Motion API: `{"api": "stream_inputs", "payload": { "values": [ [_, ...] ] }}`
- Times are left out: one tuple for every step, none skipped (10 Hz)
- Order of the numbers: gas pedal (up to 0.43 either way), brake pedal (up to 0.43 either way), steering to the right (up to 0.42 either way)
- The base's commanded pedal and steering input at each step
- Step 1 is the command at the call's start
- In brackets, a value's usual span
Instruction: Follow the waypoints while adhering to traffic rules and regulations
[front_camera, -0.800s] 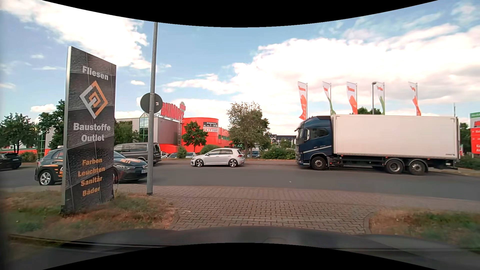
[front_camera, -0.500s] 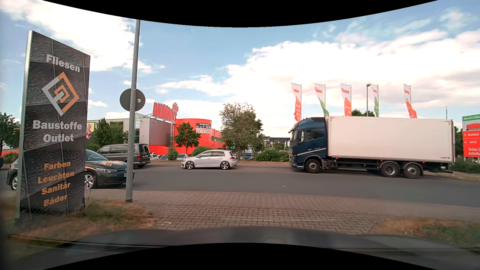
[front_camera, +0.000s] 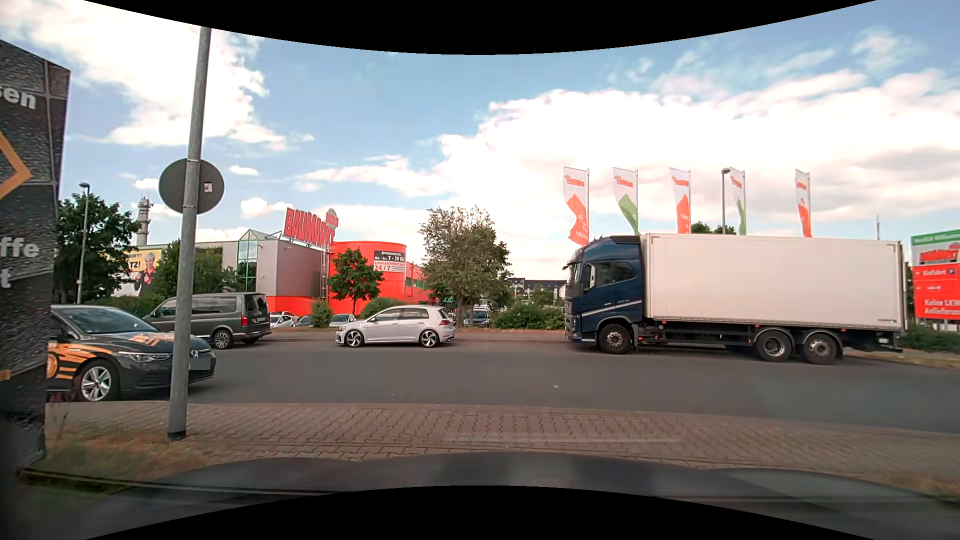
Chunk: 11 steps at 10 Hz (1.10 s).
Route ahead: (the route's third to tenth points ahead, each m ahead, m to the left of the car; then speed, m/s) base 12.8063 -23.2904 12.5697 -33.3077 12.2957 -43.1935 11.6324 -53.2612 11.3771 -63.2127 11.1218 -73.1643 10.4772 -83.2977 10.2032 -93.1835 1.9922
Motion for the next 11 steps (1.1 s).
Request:
{"api": "stream_inputs", "payload": {
  "values": [
    [0.0, 0.0, 0.086],
    [0.0, 0.0, 0.075],
    [0.0, 0.0, 0.066],
    [0.0, 0.0, 0.064],
    [0.0, 0.0, 0.065],
    [0.0, 0.0, 0.065],
    [0.0, 0.0, 0.063],
    [0.0, 0.0, 0.063],
    [0.0, 0.0, 0.065],
    [0.0, 0.0, 0.069],
    [0.0, 0.0, 0.079]
  ]
}}
